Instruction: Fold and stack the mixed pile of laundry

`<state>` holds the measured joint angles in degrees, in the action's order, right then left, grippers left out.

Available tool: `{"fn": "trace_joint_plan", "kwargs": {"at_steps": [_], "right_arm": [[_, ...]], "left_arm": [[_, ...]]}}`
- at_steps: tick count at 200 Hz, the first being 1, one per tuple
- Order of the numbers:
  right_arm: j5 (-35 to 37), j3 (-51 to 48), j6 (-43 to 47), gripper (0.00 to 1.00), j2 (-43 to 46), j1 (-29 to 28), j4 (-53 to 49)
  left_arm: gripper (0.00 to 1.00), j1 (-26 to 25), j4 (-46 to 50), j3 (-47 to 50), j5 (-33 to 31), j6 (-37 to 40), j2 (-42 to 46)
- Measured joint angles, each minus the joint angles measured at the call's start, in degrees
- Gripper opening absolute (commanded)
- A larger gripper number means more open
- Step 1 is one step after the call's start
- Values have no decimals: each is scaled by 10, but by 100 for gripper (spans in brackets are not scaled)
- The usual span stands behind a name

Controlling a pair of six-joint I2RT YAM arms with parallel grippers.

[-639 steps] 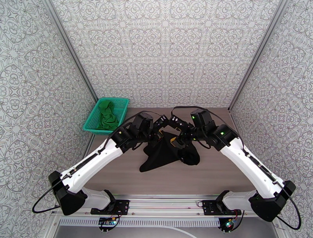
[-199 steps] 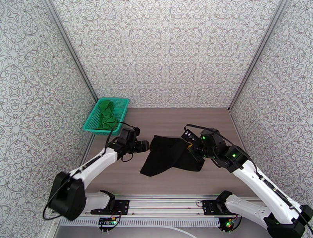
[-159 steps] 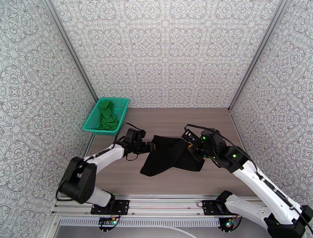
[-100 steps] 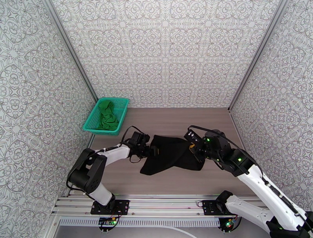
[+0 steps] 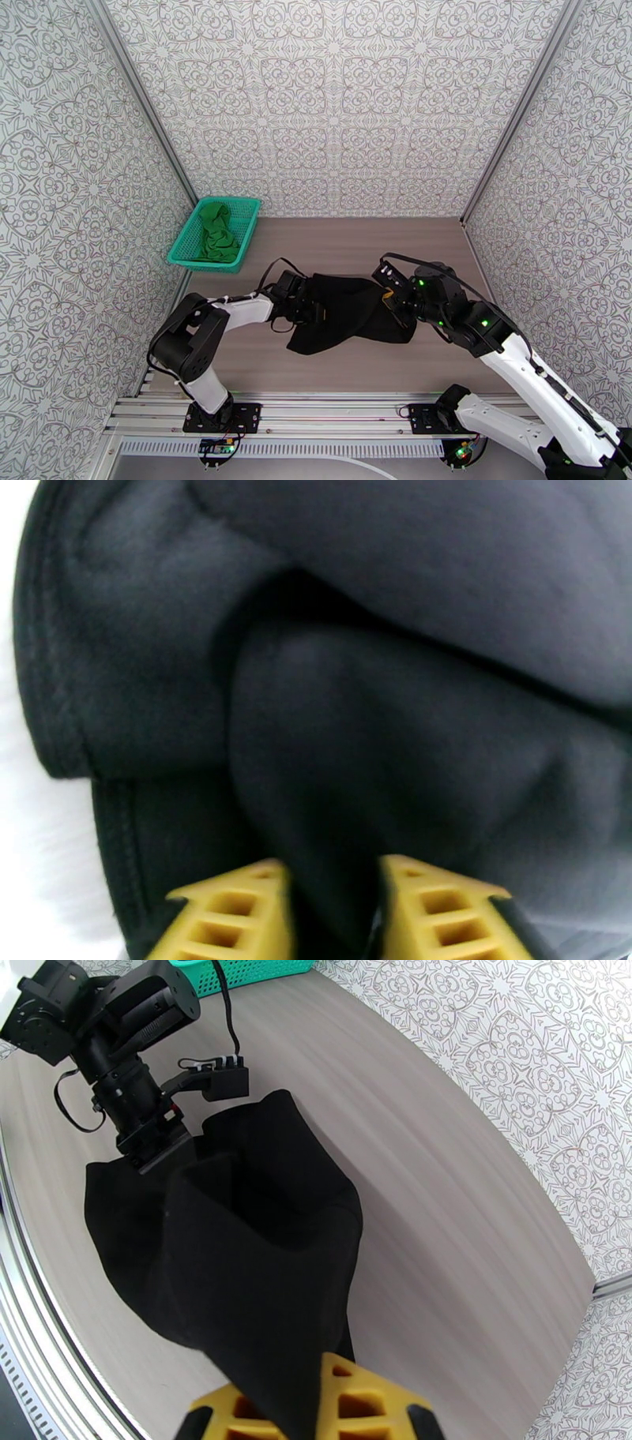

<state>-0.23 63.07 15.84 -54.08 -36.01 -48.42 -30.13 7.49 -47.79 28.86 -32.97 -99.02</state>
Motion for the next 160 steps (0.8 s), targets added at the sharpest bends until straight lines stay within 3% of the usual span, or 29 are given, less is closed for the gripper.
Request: {"fn": "trace_joint_plan", "kwargs": {"at_steps": [29, 61, 109, 160], "right_arm": [[0, 0, 0, 0, 0, 0, 0], [0, 0, 0, 0, 3, 0, 0], [-24, 23, -2, 0, 22, 0, -8], [-78, 124, -18, 0, 42, 0, -30]], "left_arm": [[0, 0, -2, 0, -8, 0, 23], [0, 6, 64, -24, -59, 20, 169], [0, 55, 203, -209, -158, 69, 401], [0, 59, 355, -362, -209, 92, 469]]}}
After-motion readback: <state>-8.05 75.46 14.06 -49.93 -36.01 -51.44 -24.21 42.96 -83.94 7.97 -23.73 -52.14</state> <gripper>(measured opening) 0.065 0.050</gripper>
